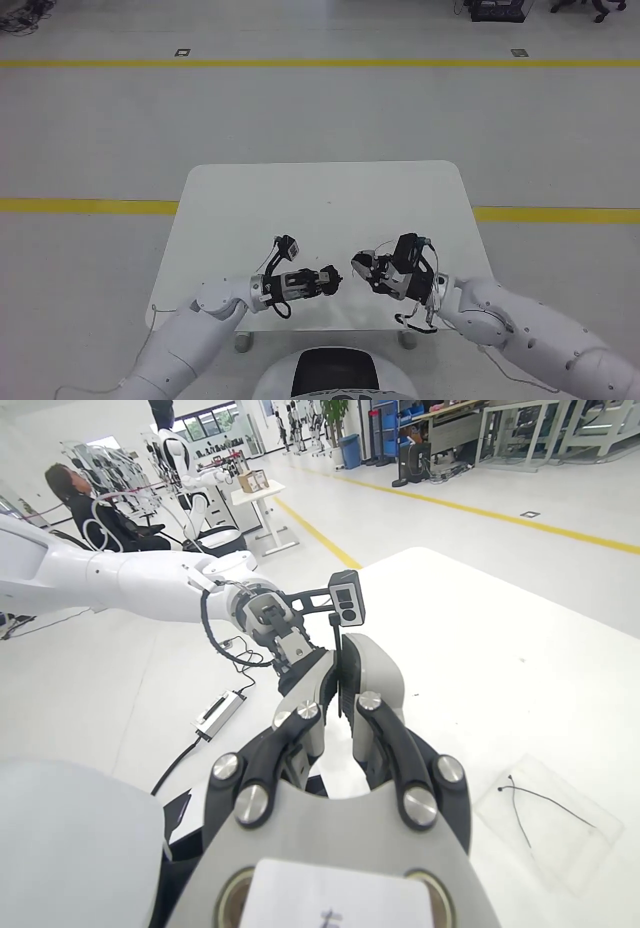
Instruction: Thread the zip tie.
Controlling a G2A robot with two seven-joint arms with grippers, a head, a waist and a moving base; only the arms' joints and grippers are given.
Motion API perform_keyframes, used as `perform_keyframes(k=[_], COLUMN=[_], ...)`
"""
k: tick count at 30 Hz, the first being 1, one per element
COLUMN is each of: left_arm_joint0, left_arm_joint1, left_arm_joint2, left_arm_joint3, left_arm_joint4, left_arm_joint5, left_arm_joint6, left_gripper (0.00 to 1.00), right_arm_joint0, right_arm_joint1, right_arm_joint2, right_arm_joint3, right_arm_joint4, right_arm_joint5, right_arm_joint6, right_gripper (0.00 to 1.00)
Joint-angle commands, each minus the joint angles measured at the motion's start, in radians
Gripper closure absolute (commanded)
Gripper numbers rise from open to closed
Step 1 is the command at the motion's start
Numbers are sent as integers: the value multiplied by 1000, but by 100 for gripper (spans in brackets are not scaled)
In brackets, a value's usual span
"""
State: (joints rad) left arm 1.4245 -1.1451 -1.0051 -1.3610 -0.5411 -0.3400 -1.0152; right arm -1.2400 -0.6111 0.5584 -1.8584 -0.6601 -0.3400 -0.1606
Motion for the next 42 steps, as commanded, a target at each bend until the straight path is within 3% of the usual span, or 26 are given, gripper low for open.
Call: perform_keyframes(k=[1, 9, 18, 29, 42], left_arm_joint0=[0, -2, -3, -10, -13], left_arm_joint1=[0, -2, -6, -17, -28], left_arm_joint2=[0, 16, 18, 23, 21], left_arm_joint3=[1, -10, -3, 13, 29], left_arm_joint4=[2, -12, -56, -75, -80], left_arm_joint5=[0, 0, 0, 0, 0], left_arm_joint6=[2, 5, -51, -71, -87], left_gripper=[100, 100, 100, 100, 100], right_arm_joint0=[-1, -8, 5, 71, 172], right_arm_joint1=[0, -7, -8, 25, 36], right_arm_joint2=[2, 1, -63, -172, -295], right_arm_joint3=[0, -3, 23, 38, 55], right_arm_joint4=[0, -15, -65, -72, -57], right_arm_joint5=[0, 0, 0, 0, 0], right_arm_joint6=[1, -15, -170, -292, -363], right_gripper=[100, 100, 100, 100, 100])
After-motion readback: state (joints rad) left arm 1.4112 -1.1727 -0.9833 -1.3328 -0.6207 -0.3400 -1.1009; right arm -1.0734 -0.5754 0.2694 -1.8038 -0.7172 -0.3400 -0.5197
